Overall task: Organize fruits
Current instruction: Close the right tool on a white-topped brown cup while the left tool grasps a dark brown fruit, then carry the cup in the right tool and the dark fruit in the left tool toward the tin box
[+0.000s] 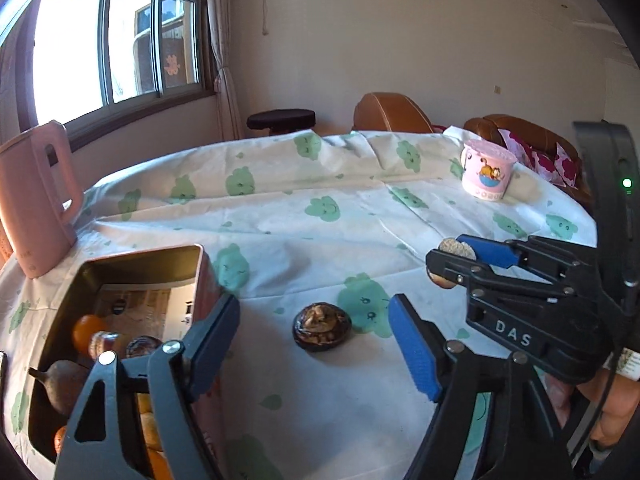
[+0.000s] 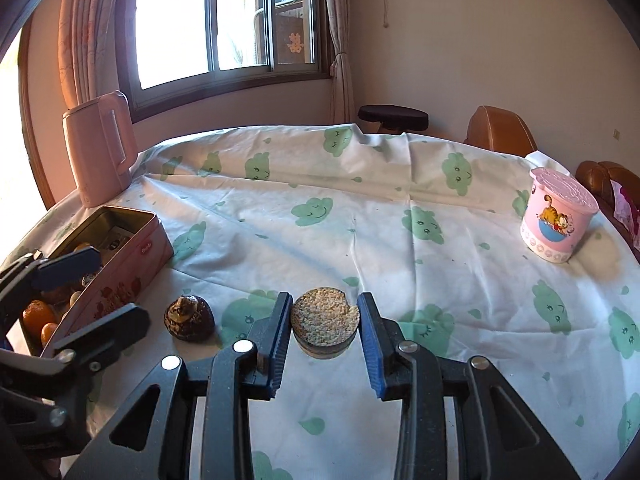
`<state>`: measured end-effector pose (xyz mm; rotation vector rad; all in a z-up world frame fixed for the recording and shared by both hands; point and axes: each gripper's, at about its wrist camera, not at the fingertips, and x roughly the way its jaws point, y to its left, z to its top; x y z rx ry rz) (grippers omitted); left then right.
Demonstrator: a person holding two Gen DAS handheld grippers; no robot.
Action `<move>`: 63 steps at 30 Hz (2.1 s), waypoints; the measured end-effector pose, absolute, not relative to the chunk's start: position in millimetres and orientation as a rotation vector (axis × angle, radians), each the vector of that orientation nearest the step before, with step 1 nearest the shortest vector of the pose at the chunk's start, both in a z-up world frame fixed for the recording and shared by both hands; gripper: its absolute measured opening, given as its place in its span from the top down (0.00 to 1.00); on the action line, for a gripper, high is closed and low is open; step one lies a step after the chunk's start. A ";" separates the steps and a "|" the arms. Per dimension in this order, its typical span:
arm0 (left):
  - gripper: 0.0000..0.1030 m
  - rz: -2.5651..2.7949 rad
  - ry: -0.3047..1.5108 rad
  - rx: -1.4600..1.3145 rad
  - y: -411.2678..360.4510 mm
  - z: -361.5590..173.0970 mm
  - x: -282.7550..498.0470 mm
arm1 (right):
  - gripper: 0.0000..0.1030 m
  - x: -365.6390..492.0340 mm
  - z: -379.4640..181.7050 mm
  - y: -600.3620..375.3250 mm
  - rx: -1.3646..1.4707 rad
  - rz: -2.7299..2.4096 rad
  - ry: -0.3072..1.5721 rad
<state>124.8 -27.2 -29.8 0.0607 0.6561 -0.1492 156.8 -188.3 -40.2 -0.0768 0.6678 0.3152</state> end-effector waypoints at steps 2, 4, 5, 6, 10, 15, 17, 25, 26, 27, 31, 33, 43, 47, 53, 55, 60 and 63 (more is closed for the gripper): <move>0.28 -0.166 0.695 0.074 -35.3 -36.4 132.0 | 0.66 154.4 -39.0 -194.1 -0.061 0.318 0.663; 0.31 -0.160 0.726 0.085 -39.3 -43.0 138.5 | 0.66 151.5 -37.9 -194.6 -0.075 0.306 0.646; 0.34 -0.161 0.740 0.093 -41.1 -45.4 141.5 | 0.66 150.1 -37.5 -195.0 -0.076 0.310 0.640; 0.34 -0.159 0.752 0.098 -42.2 -47.6 144.6 | 0.66 148.6 -37.2 -194.7 -0.077 0.315 0.635; 0.41 -0.139 0.799 0.090 -37.5 -55.6 156.0 | 0.66 145.2 -36.6 -192.9 -0.086 0.332 0.625; 0.56 -0.156 0.857 0.083 -40.0 -64.8 167.0 | 0.66 148.9 -39.0 -193.3 -0.077 0.348 0.645; 0.57 -0.166 0.863 0.087 -42.0 -66.0 167.3 | 0.66 152.3 -41.5 -192.0 -0.078 0.357 0.669; 0.57 -0.208 0.792 0.091 -44.8 -54.7 154.1 | 0.66 156.5 -44.5 -192.8 -0.063 0.376 0.698; 0.57 -0.212 0.779 0.090 -44.6 -52.7 152.5 | 0.66 155.8 -43.8 -193.3 -0.061 0.376 0.693; 0.57 -0.214 0.767 0.087 -44.0 -51.0 150.9 | 0.66 154.9 -43.0 -193.8 -0.059 0.378 0.687; 0.57 -0.232 0.723 0.079 -42.5 -45.1 144.9 | 0.66 150.9 -40.0 -196.8 -0.050 0.378 0.660; 0.57 -0.234 0.700 0.076 -42.0 -42.3 142.0 | 0.66 149.2 -38.5 -197.7 -0.045 0.379 0.647; 0.57 -0.213 0.625 0.048 -35.2 -34.2 132.5 | 0.66 141.1 -32.8 -199.0 -0.045 0.381 0.591; 0.57 -0.206 0.604 0.048 -34.4 -32.2 129.4 | 0.66 137.2 -30.4 -200.5 -0.041 0.384 0.566; 0.57 -0.197 0.573 0.062 -36.2 -29.3 123.9 | 0.66 133.8 -28.8 -201.1 -0.046 0.383 0.545; 0.57 -0.194 0.564 0.065 -36.5 -28.3 122.0 | 0.66 132.4 -28.2 -201.4 -0.047 0.382 0.537; 0.57 -0.193 0.544 0.065 -36.2 -25.9 118.7 | 0.66 128.6 -26.3 -201.4 -0.051 0.381 0.517; 0.57 -0.193 0.533 0.066 -35.9 -24.8 116.3 | 0.66 127.0 -25.9 -201.2 -0.053 0.381 0.508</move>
